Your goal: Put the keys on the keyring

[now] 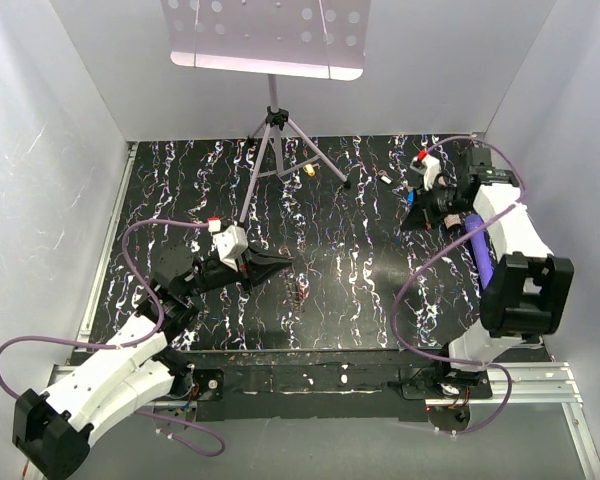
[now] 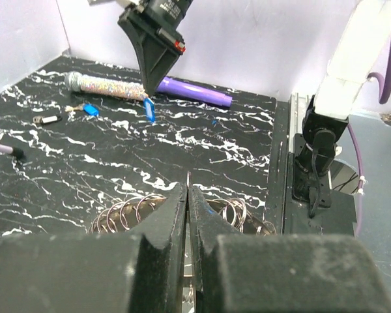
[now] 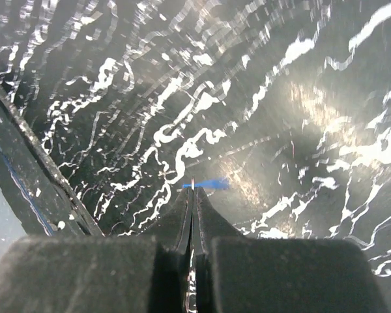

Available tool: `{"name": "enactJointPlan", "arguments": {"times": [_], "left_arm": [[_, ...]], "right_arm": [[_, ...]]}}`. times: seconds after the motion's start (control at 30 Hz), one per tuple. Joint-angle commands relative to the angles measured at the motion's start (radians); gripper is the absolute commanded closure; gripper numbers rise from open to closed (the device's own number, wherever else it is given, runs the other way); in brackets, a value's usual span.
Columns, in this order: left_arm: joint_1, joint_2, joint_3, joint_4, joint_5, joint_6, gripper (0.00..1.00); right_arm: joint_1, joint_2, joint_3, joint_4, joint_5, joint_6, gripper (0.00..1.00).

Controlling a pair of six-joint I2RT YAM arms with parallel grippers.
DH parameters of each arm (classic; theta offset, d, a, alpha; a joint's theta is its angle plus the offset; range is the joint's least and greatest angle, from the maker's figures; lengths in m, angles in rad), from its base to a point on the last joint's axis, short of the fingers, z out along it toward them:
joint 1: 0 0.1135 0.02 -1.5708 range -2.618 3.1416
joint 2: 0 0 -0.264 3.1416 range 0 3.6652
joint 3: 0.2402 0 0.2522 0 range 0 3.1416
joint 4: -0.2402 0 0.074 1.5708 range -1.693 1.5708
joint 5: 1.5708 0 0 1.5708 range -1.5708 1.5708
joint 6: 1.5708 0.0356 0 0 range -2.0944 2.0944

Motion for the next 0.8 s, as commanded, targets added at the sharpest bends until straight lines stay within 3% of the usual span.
{"name": "enactJointPlan", "arguments": {"times": [0.0,0.27,0.37,0.47,0.57,0.77], "left_arm": [[0.006,-0.038,0.031,0.076,0.027,-0.009,1.00],[0.008,0.026,0.188,0.096,0.100,-0.020,1.00],[0.008,0.060,0.248,0.117,0.157,-0.028,1.00],[0.008,0.092,0.290,0.151,0.198,-0.043,1.00],[0.008,0.108,0.314,0.169,0.241,-0.041,1.00],[0.008,0.138,0.265,0.283,0.327,-0.037,1.00]], "right_arm": [[0.002,-0.124,0.120,-0.188,-0.179,-0.216,0.99],[0.005,-0.265,0.399,-0.493,-0.400,-0.464,0.99],[0.011,-0.341,0.424,-0.500,-0.487,-0.492,0.99],[0.027,-0.444,0.363,-0.360,-0.561,-0.440,0.99],[0.080,-0.599,0.221,-0.093,-0.593,-0.243,0.99],[0.287,-0.757,-0.002,0.192,-0.456,-0.124,0.99]]}}
